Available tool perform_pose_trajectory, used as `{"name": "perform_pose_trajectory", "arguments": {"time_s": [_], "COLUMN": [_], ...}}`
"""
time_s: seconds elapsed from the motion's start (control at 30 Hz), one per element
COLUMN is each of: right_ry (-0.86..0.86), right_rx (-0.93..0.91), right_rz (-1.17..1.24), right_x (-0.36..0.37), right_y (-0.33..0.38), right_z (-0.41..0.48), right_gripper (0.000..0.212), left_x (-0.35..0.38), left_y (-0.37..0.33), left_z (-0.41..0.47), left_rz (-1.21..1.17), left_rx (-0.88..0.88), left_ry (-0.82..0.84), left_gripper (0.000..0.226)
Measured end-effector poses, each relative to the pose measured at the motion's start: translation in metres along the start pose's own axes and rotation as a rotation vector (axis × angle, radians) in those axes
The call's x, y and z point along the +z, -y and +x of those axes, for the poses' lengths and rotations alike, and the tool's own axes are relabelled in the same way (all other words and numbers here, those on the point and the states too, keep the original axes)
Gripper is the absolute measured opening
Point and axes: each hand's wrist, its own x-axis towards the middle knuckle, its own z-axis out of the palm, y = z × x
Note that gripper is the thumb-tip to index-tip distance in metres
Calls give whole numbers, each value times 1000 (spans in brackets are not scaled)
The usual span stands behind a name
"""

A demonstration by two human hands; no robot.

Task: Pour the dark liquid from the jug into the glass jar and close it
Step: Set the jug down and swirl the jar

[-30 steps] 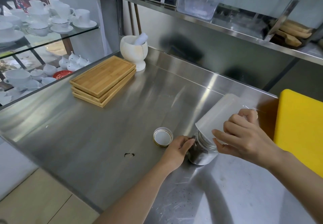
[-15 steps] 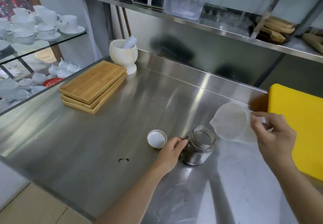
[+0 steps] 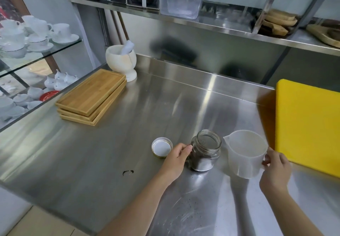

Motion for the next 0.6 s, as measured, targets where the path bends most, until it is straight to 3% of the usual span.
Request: {"name": "perform_pose_trajectory", "arguments": {"time_s": [0.27,0.6], "right_ry": [18,94], "right_rx": [49,-106], "right_rz": [-97,-223], "right_x": [-9,-14], "right_y": [-24,-18], "right_z": [-6,-10], "right_gripper": [19,6], "left_x": [-2,-2], "left_y": [-3,-5], "left_z": [-1,-1], "left_rz": [4,7], "left_rx": [-14,-21], "left_ry": [8,15], "left_gripper": [23,23]}}
